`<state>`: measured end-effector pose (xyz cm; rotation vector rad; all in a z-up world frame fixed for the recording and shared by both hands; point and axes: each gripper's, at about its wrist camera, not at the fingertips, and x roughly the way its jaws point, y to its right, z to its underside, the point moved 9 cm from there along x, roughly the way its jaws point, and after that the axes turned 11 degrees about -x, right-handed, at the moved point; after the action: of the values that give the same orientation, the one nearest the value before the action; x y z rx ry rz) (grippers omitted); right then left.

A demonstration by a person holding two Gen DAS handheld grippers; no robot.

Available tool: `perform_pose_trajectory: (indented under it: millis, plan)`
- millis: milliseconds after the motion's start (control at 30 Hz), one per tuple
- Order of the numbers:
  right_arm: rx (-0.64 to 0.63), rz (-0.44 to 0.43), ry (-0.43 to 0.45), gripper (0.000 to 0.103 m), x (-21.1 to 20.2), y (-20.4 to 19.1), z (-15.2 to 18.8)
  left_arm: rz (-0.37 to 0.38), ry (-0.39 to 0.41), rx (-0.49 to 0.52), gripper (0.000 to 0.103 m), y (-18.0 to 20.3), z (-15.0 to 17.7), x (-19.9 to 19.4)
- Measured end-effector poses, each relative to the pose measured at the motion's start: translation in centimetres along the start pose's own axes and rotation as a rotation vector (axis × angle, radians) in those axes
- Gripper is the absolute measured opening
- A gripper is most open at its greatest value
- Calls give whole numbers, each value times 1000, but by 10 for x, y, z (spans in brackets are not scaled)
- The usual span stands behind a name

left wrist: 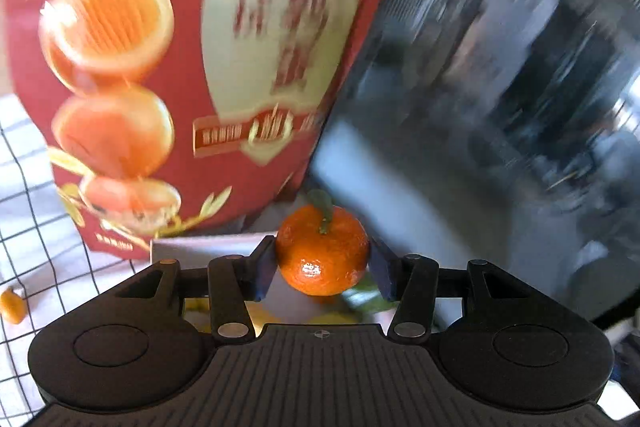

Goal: Organize fruits
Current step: 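Release the leafy mandarin into the box with the left gripper while the right carries its mandarin, then lower the small mandarin into the pink box and open the right gripper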

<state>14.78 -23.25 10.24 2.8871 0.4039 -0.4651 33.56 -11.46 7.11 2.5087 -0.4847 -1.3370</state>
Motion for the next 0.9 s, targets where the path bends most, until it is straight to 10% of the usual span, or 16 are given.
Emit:
perform_pose_trajectory:
  millis: [467, 900]
  plan:
    - [74, -60, -195, 29, 30, -21, 74, -97, -150, -12, 53, -31, 29, 90]
    - [37, -60, -148, 29, 74, -24, 48, 60, 156, -284, 53, -83, 56, -56]
